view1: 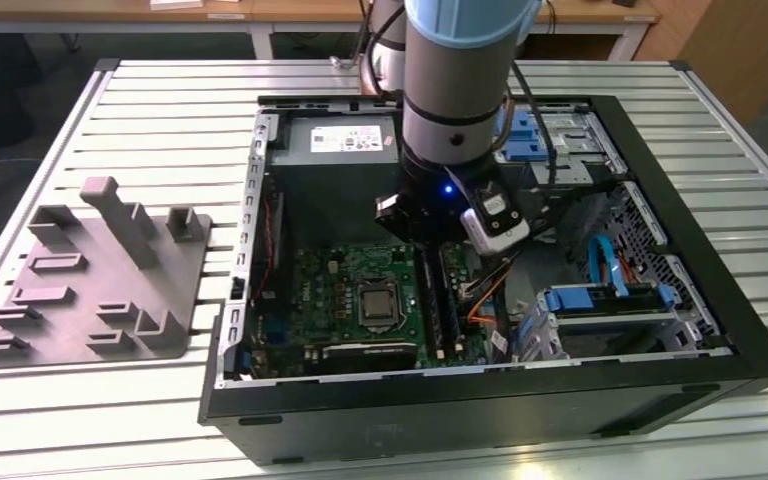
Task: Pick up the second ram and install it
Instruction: 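Press down the second ram until it locks into place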
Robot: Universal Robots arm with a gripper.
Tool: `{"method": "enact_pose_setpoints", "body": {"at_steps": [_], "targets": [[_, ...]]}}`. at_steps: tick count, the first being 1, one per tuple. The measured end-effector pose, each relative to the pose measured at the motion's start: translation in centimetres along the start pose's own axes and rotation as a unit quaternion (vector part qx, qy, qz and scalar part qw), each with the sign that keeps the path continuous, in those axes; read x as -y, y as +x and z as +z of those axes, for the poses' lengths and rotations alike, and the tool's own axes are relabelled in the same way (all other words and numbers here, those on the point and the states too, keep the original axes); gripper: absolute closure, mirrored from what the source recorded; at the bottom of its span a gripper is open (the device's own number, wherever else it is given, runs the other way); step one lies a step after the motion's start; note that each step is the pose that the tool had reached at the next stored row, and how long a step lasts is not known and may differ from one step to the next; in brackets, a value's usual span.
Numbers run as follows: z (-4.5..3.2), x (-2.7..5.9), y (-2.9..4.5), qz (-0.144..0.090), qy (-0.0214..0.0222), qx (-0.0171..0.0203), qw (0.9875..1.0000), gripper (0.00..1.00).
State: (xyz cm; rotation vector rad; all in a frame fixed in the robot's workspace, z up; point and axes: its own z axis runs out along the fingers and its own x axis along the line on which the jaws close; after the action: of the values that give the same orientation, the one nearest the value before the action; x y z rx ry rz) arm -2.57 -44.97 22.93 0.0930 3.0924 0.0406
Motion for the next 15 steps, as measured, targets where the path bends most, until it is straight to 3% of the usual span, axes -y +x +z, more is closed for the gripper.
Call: {"method": "enact_pose_setpoints", "body": {"at_steps": [4,15], "targets": [[0.4,-0.67,0.27,0.0,-0.0008,-0.0001,1.0,0.9],[1.2,-0.87,0.31,0.0,-0.0007,-0.0001,1.0,0.9]]}}
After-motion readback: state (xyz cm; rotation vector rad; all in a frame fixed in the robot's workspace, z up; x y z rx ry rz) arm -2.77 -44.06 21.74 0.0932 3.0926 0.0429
